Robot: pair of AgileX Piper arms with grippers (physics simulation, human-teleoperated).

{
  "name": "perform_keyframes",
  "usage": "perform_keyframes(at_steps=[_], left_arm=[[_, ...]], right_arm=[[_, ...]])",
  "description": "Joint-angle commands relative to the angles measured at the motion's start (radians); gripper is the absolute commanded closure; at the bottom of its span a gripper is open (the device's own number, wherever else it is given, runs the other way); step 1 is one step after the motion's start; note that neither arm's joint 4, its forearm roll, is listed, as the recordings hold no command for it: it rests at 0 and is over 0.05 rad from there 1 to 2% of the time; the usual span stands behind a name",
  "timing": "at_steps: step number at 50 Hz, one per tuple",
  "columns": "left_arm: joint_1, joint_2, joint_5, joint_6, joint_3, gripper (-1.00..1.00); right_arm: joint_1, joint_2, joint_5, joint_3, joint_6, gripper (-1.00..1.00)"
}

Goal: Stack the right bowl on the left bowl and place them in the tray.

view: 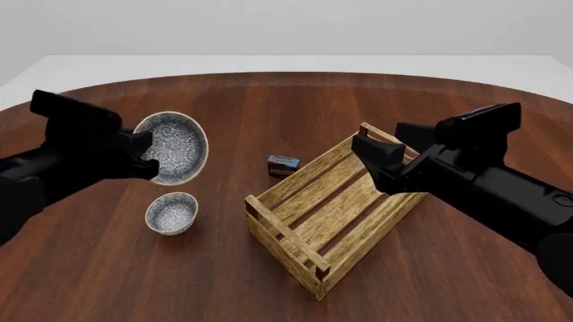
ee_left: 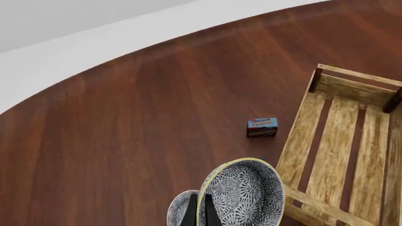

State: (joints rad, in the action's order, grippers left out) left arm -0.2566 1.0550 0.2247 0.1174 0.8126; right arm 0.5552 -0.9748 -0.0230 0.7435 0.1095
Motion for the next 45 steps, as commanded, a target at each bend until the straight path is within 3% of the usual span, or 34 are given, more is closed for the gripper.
perform_keyframes(at_steps=[1, 19, 25, 45], left_arm=[[0.022, 0.039, 0.027, -0.022, 0.01, 1.0], [0.095, 0.129, -0.041, -0.022, -0.036, 1.0], [0.136, 0.136, -0.067, 0.03, -0.051, 1.0], [0.138, 0.192, -0.128, -0.003, -0.102, 1.0]], right_arm=[[-0.003, 0.005, -0.002, -0.001, 0.002, -1.0], [-0.005, -0.021, 0.012, -0.001, 0.0, -1.0], [-0.006, -0.026, 0.014, -0.001, -0.002, -1.0], [-0.012, -0.023, 0.012, 0.0, -0.002, -1.0]])
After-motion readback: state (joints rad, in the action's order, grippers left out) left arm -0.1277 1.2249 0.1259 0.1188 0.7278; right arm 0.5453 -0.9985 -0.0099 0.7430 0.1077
